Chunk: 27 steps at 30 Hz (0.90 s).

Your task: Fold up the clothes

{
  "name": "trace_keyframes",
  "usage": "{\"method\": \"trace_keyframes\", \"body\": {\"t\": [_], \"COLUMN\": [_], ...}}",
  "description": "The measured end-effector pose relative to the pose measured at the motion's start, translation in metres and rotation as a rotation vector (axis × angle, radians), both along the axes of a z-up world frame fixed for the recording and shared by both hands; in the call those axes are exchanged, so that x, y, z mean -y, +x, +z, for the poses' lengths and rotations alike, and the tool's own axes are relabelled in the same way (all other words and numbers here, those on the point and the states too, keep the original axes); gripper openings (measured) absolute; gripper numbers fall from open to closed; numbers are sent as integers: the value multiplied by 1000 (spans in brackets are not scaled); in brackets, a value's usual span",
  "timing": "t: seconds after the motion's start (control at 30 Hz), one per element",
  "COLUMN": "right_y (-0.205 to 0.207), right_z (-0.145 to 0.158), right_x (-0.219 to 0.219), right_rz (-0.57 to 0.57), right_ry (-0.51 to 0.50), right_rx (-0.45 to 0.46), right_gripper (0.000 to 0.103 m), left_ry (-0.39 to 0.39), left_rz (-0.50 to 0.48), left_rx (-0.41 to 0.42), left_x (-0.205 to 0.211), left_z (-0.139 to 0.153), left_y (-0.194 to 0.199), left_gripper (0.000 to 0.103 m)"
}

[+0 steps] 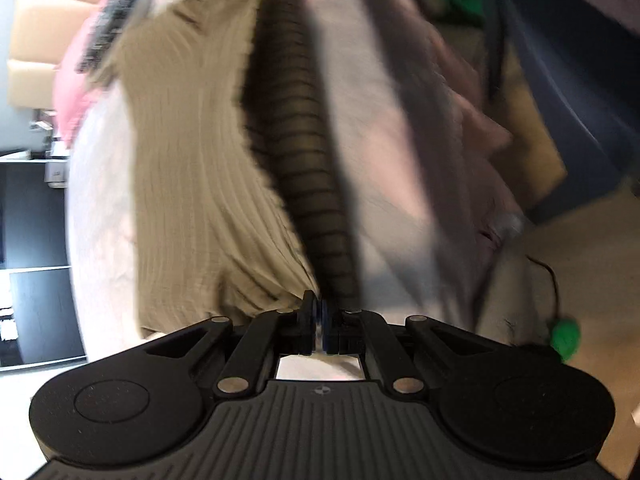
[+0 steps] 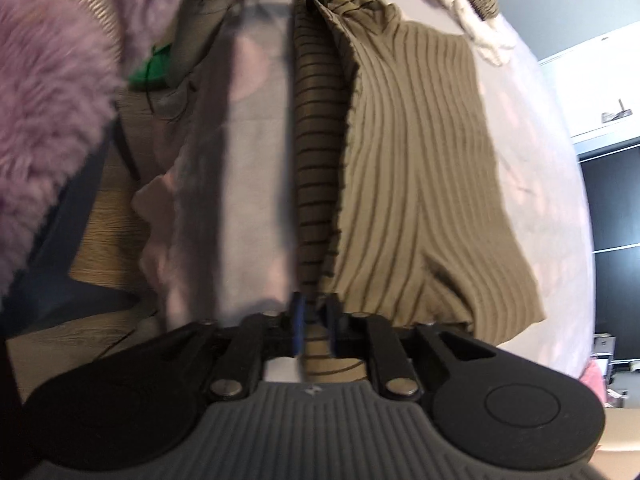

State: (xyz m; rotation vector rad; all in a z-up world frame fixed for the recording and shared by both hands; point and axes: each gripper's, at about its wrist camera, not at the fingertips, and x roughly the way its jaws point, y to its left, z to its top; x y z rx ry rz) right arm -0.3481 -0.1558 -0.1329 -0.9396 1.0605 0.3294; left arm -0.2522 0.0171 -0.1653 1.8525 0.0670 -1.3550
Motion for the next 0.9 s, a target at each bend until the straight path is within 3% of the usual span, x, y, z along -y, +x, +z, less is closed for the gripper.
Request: {"method": "trace_keyframes", "body": {"t": [0.1, 0.2, 0.23, 0.33, 0.53, 0.63, 0.9], "right_y": [0, 0, 0, -5, -4, 3, 31], "right_z": [2, 4, 5, 8, 45, 65, 73], "right_x": [5, 12, 15, 20, 39, 56, 70], "right_rz": [-27, -77, -96, -120, -222, -316, -603], "right_ry": [25, 56, 69, 85, 182, 218, 182], "right_rx": [-7, -37, -57, -59, 97, 196, 316], "right_gripper": [21, 27, 24, 24, 24, 24, 24], "left_ry": [6, 14, 10, -25, -145, -203, -351], "left_rz": [9, 64, 81, 129, 211, 245, 352], "left_rx": [-11, -71, -88, -145, -354, -417, -564], "left_x": [-2, -2, -2, -1, -2, -2, 1], "left_z": [-1, 6, 9, 20, 63, 77, 112], "left_y": [1, 7, 9, 15, 28, 35, 54], "left_gripper": [3, 15, 17, 17, 26, 27, 32]}}
